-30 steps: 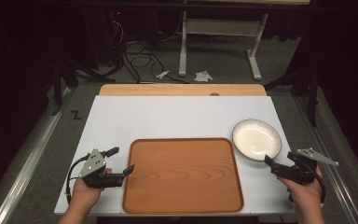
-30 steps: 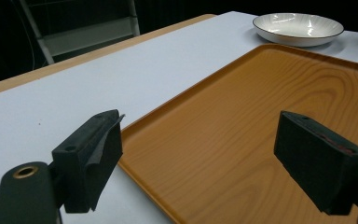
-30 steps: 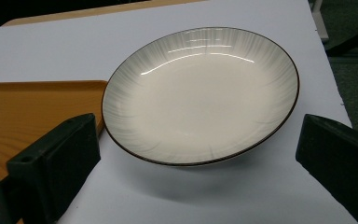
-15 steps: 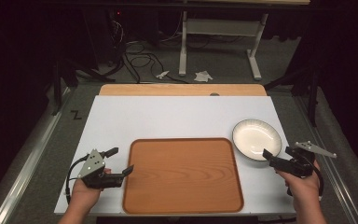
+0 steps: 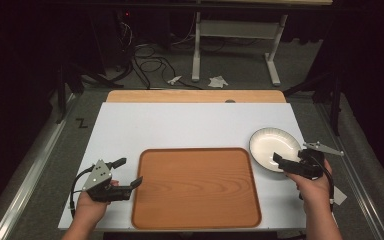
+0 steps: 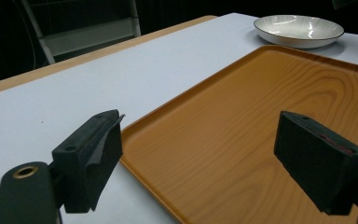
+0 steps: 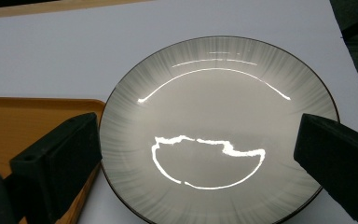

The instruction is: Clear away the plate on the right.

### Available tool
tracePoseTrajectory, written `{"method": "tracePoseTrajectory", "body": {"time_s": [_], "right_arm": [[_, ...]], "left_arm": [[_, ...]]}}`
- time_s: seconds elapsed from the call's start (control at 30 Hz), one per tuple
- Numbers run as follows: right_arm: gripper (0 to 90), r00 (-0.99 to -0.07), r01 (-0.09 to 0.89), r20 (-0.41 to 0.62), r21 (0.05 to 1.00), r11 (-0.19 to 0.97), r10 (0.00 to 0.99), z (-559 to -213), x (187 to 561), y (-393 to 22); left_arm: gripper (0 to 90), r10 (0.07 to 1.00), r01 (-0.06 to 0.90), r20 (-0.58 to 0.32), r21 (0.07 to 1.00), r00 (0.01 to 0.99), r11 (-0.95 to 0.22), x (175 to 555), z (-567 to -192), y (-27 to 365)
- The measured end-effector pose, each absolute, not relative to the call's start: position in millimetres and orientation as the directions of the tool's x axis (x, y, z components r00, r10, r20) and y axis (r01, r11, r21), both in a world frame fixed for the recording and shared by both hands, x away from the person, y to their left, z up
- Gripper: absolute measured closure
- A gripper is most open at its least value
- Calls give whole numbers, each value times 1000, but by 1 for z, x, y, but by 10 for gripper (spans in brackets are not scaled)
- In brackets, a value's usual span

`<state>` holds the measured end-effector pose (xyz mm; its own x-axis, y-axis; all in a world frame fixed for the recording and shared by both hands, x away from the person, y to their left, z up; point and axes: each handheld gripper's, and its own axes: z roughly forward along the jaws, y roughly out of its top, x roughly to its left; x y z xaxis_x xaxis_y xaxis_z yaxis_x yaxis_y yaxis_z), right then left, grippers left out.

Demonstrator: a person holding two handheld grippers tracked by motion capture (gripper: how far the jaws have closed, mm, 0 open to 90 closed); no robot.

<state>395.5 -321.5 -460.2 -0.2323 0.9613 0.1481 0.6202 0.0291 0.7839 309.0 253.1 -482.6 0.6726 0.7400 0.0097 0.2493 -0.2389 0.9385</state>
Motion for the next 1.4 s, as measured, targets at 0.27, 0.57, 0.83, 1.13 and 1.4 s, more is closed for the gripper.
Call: {"method": "tracePoseTrajectory", "body": {"time_s": [0.27, 0.57, 0.83, 1.13, 1.4], "right_arm": [[55, -213, 634, 248, 771, -60, 945, -469, 387, -327], [95, -173, 643, 379, 743, -187, 909, -471, 380, -341], [116, -110, 663, 496, 683, -308, 861, -477, 375, -358], [152, -60, 673, 580, 625, -396, 812, -484, 373, -369], [179, -26, 709, 601, 574, -409, 799, -491, 375, -372]], "left_arm": [[158, 734, 253, 13, 934, 679, -251, 311, -484, 250], [159, 730, 244, 19, 936, 684, -253, 309, -484, 249], [159, 728, 241, 19, 937, 685, -251, 308, -483, 249], [159, 729, 240, 21, 938, 685, -252, 309, -482, 249], [159, 729, 241, 17, 938, 684, -249, 309, -482, 249]]}}
